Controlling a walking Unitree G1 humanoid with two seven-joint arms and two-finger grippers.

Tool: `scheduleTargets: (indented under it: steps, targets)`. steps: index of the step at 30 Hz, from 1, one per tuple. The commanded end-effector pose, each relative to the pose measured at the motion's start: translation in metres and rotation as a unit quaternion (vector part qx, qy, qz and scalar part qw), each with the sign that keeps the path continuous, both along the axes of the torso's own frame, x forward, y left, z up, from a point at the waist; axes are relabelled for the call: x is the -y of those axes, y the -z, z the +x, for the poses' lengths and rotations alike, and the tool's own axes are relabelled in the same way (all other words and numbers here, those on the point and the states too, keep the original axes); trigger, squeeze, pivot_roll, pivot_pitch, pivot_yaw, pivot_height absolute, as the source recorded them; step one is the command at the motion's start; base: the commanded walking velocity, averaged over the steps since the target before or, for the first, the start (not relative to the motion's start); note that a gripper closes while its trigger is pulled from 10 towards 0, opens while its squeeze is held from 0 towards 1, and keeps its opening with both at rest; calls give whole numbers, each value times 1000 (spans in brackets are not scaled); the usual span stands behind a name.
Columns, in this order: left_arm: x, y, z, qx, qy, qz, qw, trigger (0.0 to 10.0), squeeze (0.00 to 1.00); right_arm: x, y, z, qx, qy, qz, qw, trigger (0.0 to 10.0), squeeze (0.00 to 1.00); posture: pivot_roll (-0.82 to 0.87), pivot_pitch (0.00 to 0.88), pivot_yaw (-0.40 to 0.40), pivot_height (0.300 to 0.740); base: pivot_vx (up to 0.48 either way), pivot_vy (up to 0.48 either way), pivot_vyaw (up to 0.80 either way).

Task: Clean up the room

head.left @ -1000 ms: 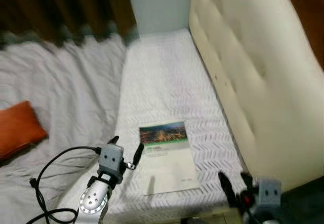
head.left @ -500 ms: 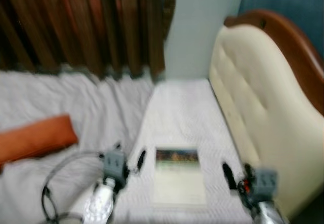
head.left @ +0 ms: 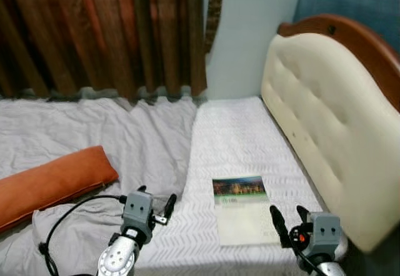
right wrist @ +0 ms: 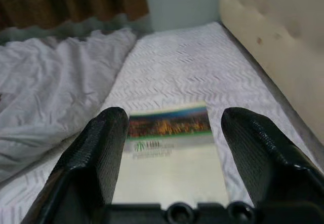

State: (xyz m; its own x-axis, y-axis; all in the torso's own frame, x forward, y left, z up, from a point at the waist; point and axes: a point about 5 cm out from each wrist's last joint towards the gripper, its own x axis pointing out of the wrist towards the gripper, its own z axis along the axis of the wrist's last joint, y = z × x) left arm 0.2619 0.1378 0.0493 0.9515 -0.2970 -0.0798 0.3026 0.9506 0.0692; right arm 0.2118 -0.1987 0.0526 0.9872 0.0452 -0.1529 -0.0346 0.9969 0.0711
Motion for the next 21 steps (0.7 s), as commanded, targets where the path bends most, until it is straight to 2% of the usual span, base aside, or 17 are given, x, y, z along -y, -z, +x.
scheduleTargets:
  steps: [1,6,9,16,21]
  targets:
    - [-2,-5,1,11,0,2,1000,10000,0,-2,-5,5,12,-10,-2,1000,10000,0,-89,11,-22,740,0,480,0]
    - [-3,-6,2,10,-17,-16,1000,10000,0,-2,-5,7,12,-17,-1,1000,10000,0,-84,12,-26,740,0,480,0]
    - [-5,-1,1,-14,-53,-50,997,10000,0,-3,-3,9,10,-24,3,1000,10000,0,-78,12,-27,740,0,480,0]
    - [4,-1,1,-9,-49,-29,998,10000,0,-6,-1,15,6,-44,9,999,10000,0,-67,2,-32,740,0,480,0]
    - [-1,-2,3,-10,-55,-26,998,10000,0,-6,0,17,3,-50,7,999,10000,0,-57,0,-32,740,0,480,0]
